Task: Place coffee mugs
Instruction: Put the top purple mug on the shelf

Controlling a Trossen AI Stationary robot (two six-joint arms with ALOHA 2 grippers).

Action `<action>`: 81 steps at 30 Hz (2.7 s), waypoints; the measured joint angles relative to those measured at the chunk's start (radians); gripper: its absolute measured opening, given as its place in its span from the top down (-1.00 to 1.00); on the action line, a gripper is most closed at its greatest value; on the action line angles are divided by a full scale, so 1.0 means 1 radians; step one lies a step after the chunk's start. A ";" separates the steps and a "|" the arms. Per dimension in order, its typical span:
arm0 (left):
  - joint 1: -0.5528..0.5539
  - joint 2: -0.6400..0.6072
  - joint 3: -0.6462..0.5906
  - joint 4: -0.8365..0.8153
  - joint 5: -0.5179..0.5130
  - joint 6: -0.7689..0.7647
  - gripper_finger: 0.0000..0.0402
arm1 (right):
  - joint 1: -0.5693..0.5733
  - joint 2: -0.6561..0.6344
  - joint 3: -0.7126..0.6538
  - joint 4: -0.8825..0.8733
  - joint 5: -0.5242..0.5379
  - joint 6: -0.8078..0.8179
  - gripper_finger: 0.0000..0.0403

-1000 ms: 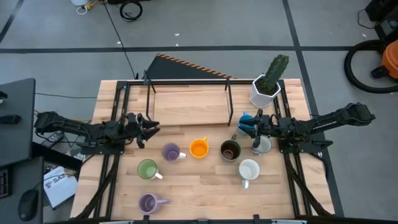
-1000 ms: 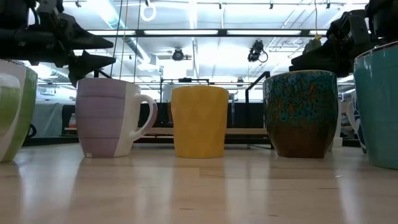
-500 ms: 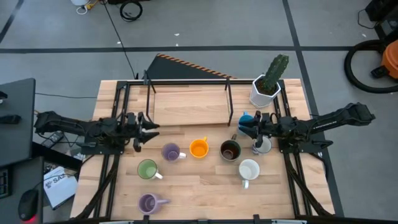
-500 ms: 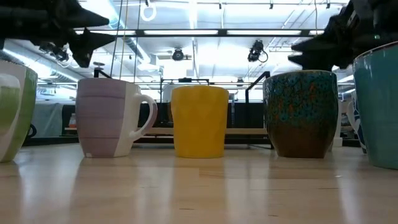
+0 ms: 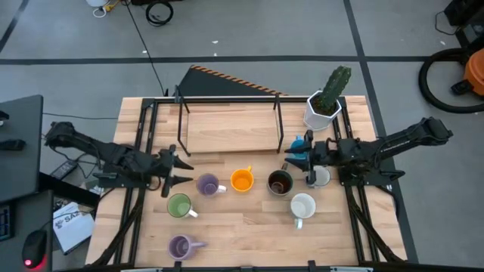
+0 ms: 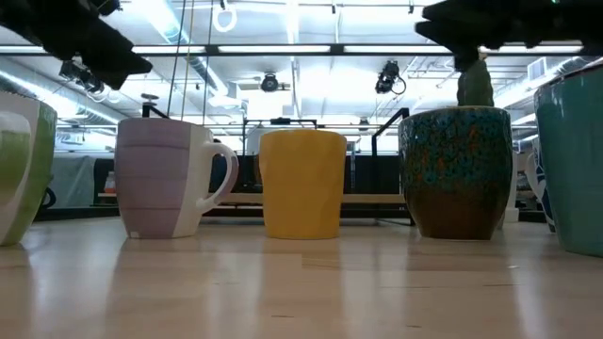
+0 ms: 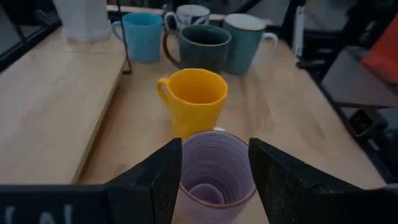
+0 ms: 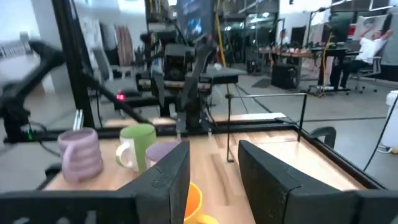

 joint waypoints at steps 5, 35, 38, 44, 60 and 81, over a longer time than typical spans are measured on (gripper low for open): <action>-0.073 0.107 0.108 -0.144 -0.092 -0.080 0.04 | 0.004 0.110 0.128 -0.123 0.000 -0.056 0.30; -0.116 0.377 0.500 -0.494 0.029 -0.525 0.04 | -0.031 0.299 0.206 0.051 -0.072 -0.351 0.30; -0.117 0.447 0.566 -0.594 0.033 -0.478 0.04 | -0.031 0.304 0.206 0.040 -0.072 -0.338 0.30; -0.132 0.555 0.577 -0.640 0.034 -0.351 0.04 | -0.031 0.309 0.206 0.039 -0.076 -0.278 0.30; -0.032 0.795 0.783 -0.853 0.083 -0.153 0.04 | -0.034 0.321 0.205 0.032 -0.077 -0.279 0.30; -0.037 1.025 0.787 -0.720 0.131 -0.062 0.04 | -0.030 0.321 0.205 0.002 -0.077 -0.252 0.30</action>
